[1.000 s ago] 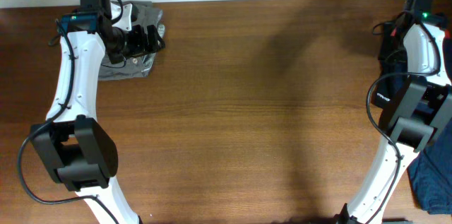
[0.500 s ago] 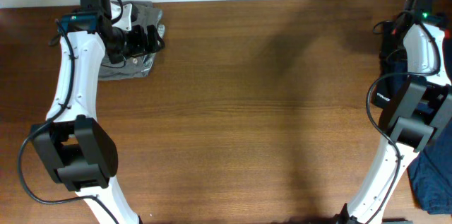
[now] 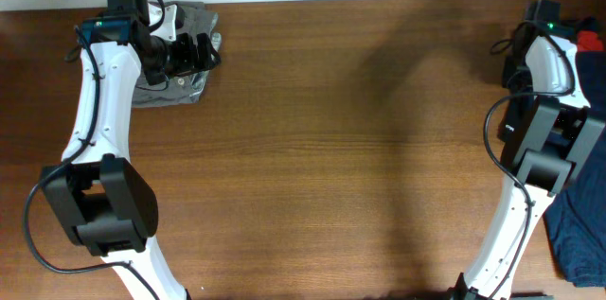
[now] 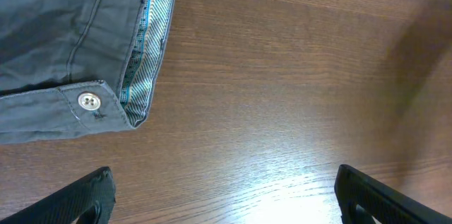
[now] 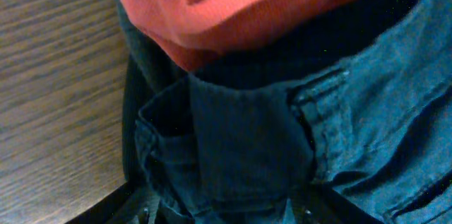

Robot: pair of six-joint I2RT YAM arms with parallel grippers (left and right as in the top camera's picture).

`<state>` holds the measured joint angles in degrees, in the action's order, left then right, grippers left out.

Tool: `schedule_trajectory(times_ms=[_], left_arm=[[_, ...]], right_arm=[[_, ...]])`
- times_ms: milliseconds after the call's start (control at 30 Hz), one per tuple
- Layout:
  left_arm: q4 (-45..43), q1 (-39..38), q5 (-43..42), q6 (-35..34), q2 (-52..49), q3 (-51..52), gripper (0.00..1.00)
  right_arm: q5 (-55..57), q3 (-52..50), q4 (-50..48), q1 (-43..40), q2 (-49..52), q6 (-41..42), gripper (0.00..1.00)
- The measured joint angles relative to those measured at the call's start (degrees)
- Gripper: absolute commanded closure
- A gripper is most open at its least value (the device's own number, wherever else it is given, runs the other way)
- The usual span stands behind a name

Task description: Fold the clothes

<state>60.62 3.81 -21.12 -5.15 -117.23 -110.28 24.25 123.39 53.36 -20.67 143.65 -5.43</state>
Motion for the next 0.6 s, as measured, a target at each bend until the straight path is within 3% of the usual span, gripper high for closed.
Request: schedule_trajectory(times_ms=[133,267,400,600], left_arm=[[0.0,0.0,0.1,0.0,0.0,0.0,0.01],[0.0,0.0,0.8,0.0,0.0,0.0,0.01],[0.0,0.0,1.3,0.0,0.0,0.0,0.01],[0.0,0.0,1.7,0.0,0.0,0.0,0.01]], right_arm=[[1.2,0.0,-0.3,0.2,0.0,-0.1,0.67],[1.4,0.0,-0.3,0.2,0.0,-0.5,0.73],[1.8,0.0,-0.1,0.2,0.0,-0.7,0.96],[1.9,0.0,0.1,0.2,0.0,-0.4,0.96]])
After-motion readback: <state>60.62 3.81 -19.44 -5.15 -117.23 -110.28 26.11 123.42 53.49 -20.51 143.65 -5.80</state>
